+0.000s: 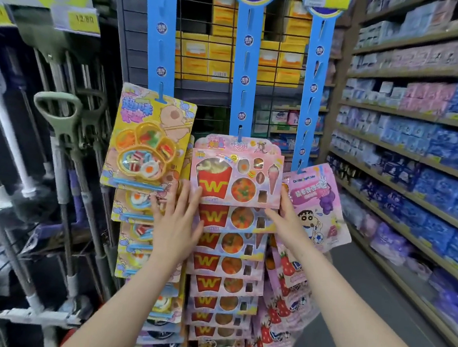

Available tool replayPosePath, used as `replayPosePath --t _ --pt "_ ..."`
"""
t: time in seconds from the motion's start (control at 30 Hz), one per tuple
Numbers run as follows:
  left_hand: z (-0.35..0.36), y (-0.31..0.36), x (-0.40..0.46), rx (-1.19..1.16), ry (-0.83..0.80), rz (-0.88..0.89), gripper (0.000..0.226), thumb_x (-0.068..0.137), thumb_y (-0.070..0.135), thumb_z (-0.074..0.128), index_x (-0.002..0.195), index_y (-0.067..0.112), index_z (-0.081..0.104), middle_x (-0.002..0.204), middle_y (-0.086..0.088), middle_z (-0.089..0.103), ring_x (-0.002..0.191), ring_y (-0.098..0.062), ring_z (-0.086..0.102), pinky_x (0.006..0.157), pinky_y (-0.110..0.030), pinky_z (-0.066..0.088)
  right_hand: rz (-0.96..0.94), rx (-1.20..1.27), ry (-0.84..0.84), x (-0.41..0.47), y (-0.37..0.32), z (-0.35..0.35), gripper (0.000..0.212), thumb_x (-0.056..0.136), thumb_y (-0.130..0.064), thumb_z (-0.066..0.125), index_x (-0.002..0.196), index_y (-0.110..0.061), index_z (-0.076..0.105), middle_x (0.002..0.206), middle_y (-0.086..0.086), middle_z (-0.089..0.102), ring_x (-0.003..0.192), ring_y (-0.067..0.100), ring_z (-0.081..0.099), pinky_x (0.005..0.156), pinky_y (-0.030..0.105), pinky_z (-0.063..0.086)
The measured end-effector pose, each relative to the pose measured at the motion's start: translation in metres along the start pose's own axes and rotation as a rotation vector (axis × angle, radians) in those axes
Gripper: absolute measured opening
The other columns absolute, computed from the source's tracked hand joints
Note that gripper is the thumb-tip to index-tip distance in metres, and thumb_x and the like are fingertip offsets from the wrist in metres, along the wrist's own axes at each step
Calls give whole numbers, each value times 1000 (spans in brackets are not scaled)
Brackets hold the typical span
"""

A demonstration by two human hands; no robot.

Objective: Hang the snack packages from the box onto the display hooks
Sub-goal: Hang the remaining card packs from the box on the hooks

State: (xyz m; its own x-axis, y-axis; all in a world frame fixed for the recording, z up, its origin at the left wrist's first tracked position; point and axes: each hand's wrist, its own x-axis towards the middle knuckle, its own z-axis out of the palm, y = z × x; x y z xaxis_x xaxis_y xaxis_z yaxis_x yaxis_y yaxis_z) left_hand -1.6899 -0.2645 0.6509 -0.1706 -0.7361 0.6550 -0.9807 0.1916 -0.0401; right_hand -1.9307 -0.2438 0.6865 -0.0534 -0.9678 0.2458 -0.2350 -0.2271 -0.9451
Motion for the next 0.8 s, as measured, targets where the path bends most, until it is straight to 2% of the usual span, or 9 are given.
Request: replayPosePath --t 0.17,0.27,0.33,0.4,0.5,0.57,0.6,0.7,0.8 --pt "-12 16 -6 -60 51 4 68 87 51 31 147 21 24 156 -5 17 143 -25 9 108 -64 5 62 -91 45 -13 -4 -31 66 89 -44 51 145 -35 18 151 -12 25 137 11 28 111 39 28" --pt "-19 34 -12 -169 90 38 65 87 49 33 145 20 29 154 -8 25 141 -24 16 110 -61 9 66 -152 88 -29 5 -58 61 91 -34 51 145 -26 24 151 -6 28 137 14 31 108 33 27" --pt "-23 52 -19 -279 102 92 61 87 43 38 141 18 34 149 -9 35 136 -25 26 109 -55 26 72 -179 122 -43 11 -78 58 91 -29 53 143 -19 30 147 -2 35 133 15 36 103 27 28" --pt "-24 73 -27 -395 80 131 55 86 39 41 135 15 40 141 -10 45 127 -25 39 100 -46 43 80 -201 140 -56 18 -98 55 91 -29 54 141 -18 35 144 1 40 128 16 42 101 26 31" --pt "-19 107 -37 -504 -15 130 52 86 34 50 134 14 42 133 -7 50 116 -24 53 85 -37 53 104 -217 154 -65 30 -126 50 89 -27 55 137 -19 41 138 3 49 121 15 48 102 30 36" --pt "-10 132 -43 -569 -89 79 52 88 32 53 137 18 38 135 -2 46 110 -20 57 76 -31 52 104 -240 142 -65 40 -141 44 89 -26 56 132 -25 45 137 4 50 120 16 50 103 34 38" --pt "-5 144 -46 -617 -118 36 52 90 32 52 138 22 36 136 1 43 109 -18 56 76 -29 50 100 -249 138 -63 45 -148 43 88 -26 57 130 -28 45 138 4 49 122 17 49 104 36 38" --pt "14 183 -45 -717 -128 -95 52 92 32 51 139 24 33 137 4 39 118 -16 47 87 -26 43 97 -280 108 -52 58 -170 57 88 -23 59 139 -18 35 144 5 37 131 21 39 103 30 33" --pt "36 218 -43 -752 -132 -247 53 91 33 52 140 19 35 131 -2 43 117 -22 48 92 -30 44 93 -308 50 -29 75 -191 69 87 -25 60 145 -17 22 152 7 24 139 22 27 111 34 25"
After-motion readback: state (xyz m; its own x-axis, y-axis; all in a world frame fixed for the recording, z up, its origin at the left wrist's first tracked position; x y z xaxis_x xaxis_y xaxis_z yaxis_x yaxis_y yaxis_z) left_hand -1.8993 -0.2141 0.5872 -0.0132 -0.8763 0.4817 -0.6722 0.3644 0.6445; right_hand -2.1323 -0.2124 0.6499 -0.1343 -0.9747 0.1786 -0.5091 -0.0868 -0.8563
